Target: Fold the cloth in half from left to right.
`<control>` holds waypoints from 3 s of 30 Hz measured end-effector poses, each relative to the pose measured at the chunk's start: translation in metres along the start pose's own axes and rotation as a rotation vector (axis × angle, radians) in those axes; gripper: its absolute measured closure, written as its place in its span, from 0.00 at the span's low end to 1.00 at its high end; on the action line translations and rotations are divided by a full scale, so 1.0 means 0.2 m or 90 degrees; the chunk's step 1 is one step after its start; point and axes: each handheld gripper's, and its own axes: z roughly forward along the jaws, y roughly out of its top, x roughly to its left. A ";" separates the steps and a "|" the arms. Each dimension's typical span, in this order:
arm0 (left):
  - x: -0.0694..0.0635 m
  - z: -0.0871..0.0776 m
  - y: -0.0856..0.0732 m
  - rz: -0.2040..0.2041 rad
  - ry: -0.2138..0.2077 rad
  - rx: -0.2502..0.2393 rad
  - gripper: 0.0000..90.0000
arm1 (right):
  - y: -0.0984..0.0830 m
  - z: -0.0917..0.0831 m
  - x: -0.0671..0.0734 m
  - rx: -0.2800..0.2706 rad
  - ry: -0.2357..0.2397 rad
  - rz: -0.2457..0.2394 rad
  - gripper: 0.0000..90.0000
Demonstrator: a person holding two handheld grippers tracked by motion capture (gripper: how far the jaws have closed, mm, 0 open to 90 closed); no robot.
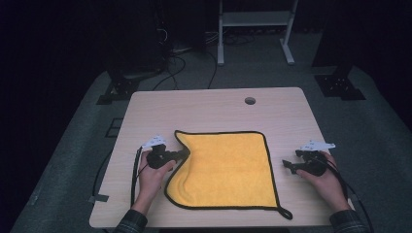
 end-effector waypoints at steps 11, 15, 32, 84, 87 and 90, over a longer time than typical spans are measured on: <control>-0.06 0.10 0.03 0.022 -0.015 0.016 0.98 | 0.00 0.00 0.00 0.000 0.001 -0.003 0.29; -0.09 0.14 0.04 0.027 -0.025 0.018 0.98 | 0.00 0.00 0.00 0.000 0.001 -0.003 0.29; -0.20 0.35 0.13 0.042 -0.082 0.034 0.99 | 0.00 0.00 0.00 0.000 0.001 -0.004 0.29; -0.52 1.07 0.20 0.013 -0.216 0.117 0.99 | 0.00 0.00 -0.01 0.000 0.005 -0.004 0.28; -0.52 1.11 0.18 0.005 -0.208 0.130 0.99 | 0.00 0.00 -0.01 0.000 0.005 -0.005 0.28; -0.54 1.14 0.18 0.010 -0.203 0.147 0.99 | 0.00 0.00 -0.01 0.000 0.005 -0.005 0.28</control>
